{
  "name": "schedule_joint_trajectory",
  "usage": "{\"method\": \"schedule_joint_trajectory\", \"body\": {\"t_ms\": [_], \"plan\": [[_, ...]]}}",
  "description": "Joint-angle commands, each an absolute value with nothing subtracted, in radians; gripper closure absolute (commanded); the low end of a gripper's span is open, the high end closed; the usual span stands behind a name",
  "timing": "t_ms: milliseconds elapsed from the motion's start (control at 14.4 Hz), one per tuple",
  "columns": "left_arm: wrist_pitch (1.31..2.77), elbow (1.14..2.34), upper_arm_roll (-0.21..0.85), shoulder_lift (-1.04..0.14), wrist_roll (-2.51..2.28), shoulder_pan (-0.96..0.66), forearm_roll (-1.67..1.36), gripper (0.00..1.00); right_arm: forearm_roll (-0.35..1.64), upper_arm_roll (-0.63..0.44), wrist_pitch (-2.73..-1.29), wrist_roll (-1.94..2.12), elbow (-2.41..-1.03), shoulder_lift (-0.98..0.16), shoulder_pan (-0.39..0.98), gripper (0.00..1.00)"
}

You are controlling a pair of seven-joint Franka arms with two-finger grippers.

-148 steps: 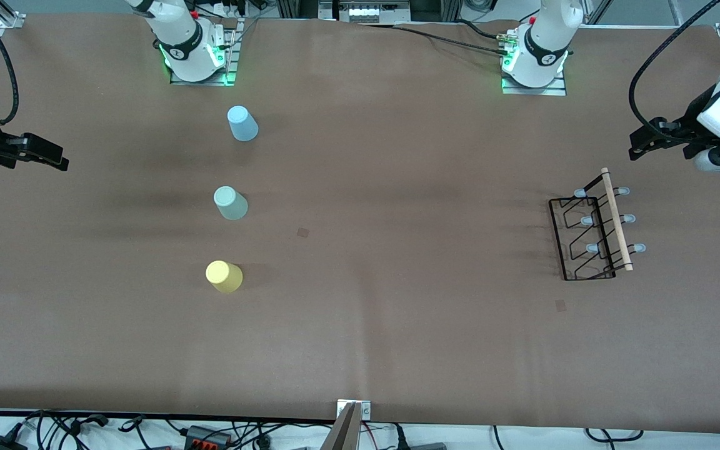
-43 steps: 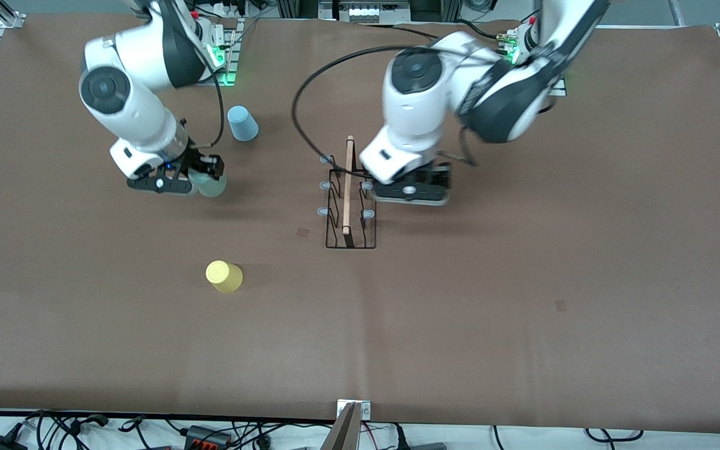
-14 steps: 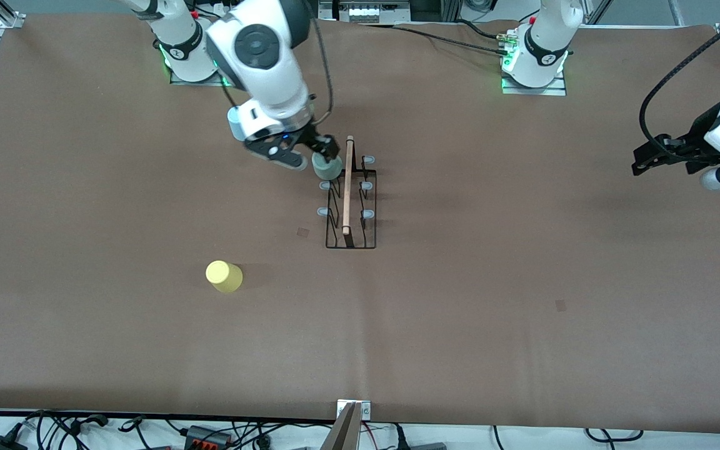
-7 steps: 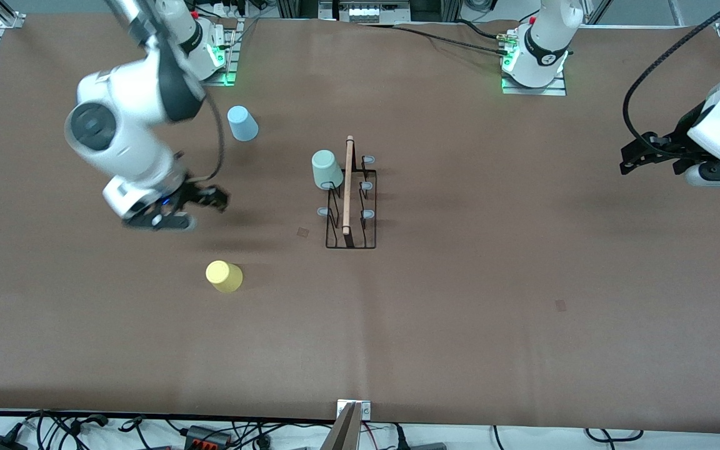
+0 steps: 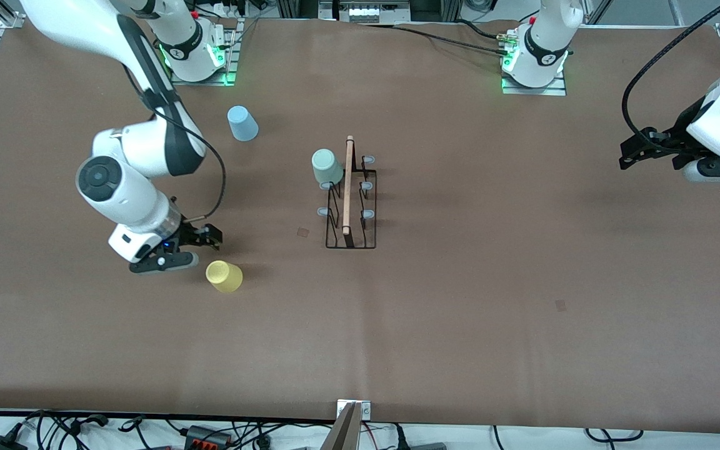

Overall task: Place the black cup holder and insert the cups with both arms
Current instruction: 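Move the right gripper to the yellow cup lying on the table, then grasp the yellow cup by its base with the right gripper, then carry the yellow cup to the rack and slide it onto a peg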

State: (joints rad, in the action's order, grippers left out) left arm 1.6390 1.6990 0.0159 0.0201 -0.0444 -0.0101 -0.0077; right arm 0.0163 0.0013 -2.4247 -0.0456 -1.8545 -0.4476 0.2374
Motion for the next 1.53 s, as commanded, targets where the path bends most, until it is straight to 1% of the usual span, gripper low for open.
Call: {"method": "schedule_joint_trajectory", "body": {"t_ms": [0, 139, 488, 557, 627, 697, 766, 836, 975, 1045, 1115, 1254, 1324, 1393, 1463], "plan": [[1.617, 1.692, 0.015, 0.032, -0.020, -0.003, -0.026, 0.00, 0.006, -0.002, -2.518, -0.023, -1.818, -0.521, 0.244, 0.00], [1.615, 1.681, 0.015, 0.025, -0.021, -0.003, -0.028, 0.00, 0.003, -0.002, -2.609, -0.020, -1.818, -0.567, 0.248, 0.00], [1.615, 1.681, 0.017, 0.025, -0.031, -0.008, -0.028, 0.00, 0.003, -0.002, -2.691, -0.018, -1.816, -0.615, 0.265, 0.00], [1.615, 1.680, 0.017, 0.025, -0.031, -0.006, -0.028, 0.00, -0.001, -0.002, -2.706, -0.011, -1.816, -0.620, 0.265, 0.19], [1.615, 1.680, 0.017, 0.025, -0.032, -0.008, -0.028, 0.00, -0.003, -0.003, -2.706, 0.015, -1.816, -0.620, 0.265, 0.50], [1.615, 1.680, 0.017, 0.025, -0.034, -0.009, -0.028, 0.00, -0.002, -0.005, -2.706, 0.043, -1.816, -0.620, 0.264, 0.70], [1.614, 1.677, 0.017, 0.025, -0.034, -0.009, -0.028, 0.00, -0.002, -0.009, -2.706, 0.058, -1.816, -0.618, 0.265, 0.79], [1.614, 1.675, 0.017, 0.023, -0.032, -0.009, -0.028, 0.00, -0.003, -0.009, -2.704, 0.060, -1.818, -0.618, 0.265, 0.84], [1.614, 1.674, 0.017, 0.020, -0.034, -0.009, -0.028, 0.00, -0.003, -0.011, -2.697, 0.074, -1.818, -0.603, 0.267, 0.86], [1.615, 1.674, 0.017, 0.020, -0.034, -0.009, -0.028, 0.00, 0.001, -0.011, -2.663, 0.058, -1.818, -0.572, 0.278, 0.86], [1.614, 1.674, 0.017, 0.020, -0.034, -0.009, -0.028, 0.00, 0.014, -0.014, -2.607, 0.037, -1.809, -0.543, 0.311, 0.86], [1.614, 1.674, 0.017, 0.020, -0.034, -0.009, -0.028, 0.00, 0.018, -0.060, -2.466, -0.125, -1.766, -0.477, 0.415, 0.86], [1.615, 1.674, 0.017, 0.020, -0.034, -0.009, -0.028, 0.00, 0.018, -0.061, -2.386, -0.221, -1.741, -0.442, 0.449, 0.86], [1.614, 1.674, 0.017, 0.020, -0.034, -0.009, -0.028, 0.00, 0.018, -0.057, -2.329, -0.323, -1.720, -0.416, 0.474, 0.80], [1.614, 1.674, 0.017, 0.020, -0.034, -0.009, -0.028, 0.00, 0.009, -0.051, -2.291, -0.435, -1.701, -0.402, 0.504, 0.82]]}}
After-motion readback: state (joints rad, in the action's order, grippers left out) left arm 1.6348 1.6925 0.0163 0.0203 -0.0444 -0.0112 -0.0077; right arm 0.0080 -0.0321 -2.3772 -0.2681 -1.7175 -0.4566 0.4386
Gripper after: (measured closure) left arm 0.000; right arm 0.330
